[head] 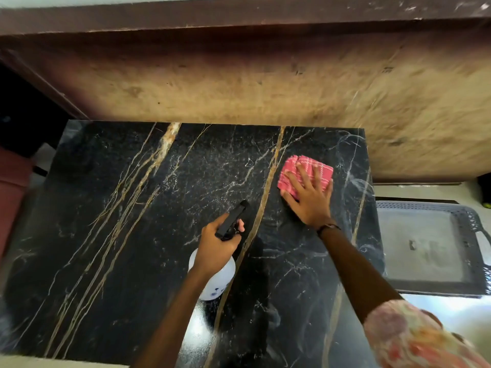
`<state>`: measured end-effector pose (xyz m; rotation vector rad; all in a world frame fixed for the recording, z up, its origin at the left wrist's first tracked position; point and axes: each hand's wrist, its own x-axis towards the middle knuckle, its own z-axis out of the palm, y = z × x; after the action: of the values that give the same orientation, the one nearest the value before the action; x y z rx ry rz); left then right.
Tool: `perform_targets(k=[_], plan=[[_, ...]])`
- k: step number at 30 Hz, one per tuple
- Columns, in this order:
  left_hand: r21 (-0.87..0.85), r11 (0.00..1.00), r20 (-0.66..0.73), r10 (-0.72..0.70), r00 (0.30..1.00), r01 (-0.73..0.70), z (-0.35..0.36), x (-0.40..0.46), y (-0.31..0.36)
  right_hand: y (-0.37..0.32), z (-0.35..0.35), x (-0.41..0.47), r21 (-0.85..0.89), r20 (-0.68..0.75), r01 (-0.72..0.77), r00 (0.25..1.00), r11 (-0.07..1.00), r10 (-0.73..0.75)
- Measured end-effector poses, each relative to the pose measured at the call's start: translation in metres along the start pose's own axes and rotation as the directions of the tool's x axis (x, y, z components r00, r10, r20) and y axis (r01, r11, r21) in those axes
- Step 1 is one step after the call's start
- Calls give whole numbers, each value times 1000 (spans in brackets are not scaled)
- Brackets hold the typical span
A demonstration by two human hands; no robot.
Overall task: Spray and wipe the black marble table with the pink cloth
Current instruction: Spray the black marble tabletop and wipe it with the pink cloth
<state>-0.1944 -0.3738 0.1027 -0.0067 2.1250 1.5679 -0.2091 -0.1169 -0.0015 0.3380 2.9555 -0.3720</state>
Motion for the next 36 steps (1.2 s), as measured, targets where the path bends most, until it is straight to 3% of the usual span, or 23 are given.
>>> perform_targets(k=[2, 6, 9, 11, 15, 19, 21, 25, 29, 33, 36], plan=[[7, 1000, -9, 9, 1000, -9, 2, -9, -1, -27, 4, 10, -5, 27, -2, 1000, 1000, 2], [18, 1000, -31, 12, 999, -11, 6, -20, -9, -66, 22, -28, -70, 57, 247, 968, 966, -243], [25, 1000, -38, 11, 999, -11, 9, -27, -16, -61, 33, -86, -72, 27, 413, 911, 908, -412], [22, 1000, -43, 20, 999, -19, 11, -33, -17, -33, 36, -116, -105, 30, 449, 894, 888, -448], [19, 1000, -39, 17, 999, -16, 13, -43, -18, 18, 22, -114, -89, 28, 306, 952, 948, -305], [-8, 1000, -39, -5, 999, 5, 13, -50, -25, -10, 15, -73, -25, 11, 73, 997, 997, -73], [7, 1000, -31, -5, 1000, 5, 15, -54, -30, -35, 21, -68, -39, 23, 99, 995, 994, -98], [13, 999, -41, -28, 999, 29, 17, -59, -39, -63, 40, -122, -80, 50, 345, 938, 935, -342], [14, 1000, -42, -13, 999, 13, 17, -65, -40, -27, 47, -192, -104, 57, 447, 895, 889, -443], [31, 999, -41, -3, 999, 4, 21, -77, -40, 19, 34, -185, -82, 42, 312, 950, 946, -310], [71, 997, -52, 43, 998, -39, 22, -83, -43, -6, 31, -154, -12, 16, 131, 991, 991, -131]])
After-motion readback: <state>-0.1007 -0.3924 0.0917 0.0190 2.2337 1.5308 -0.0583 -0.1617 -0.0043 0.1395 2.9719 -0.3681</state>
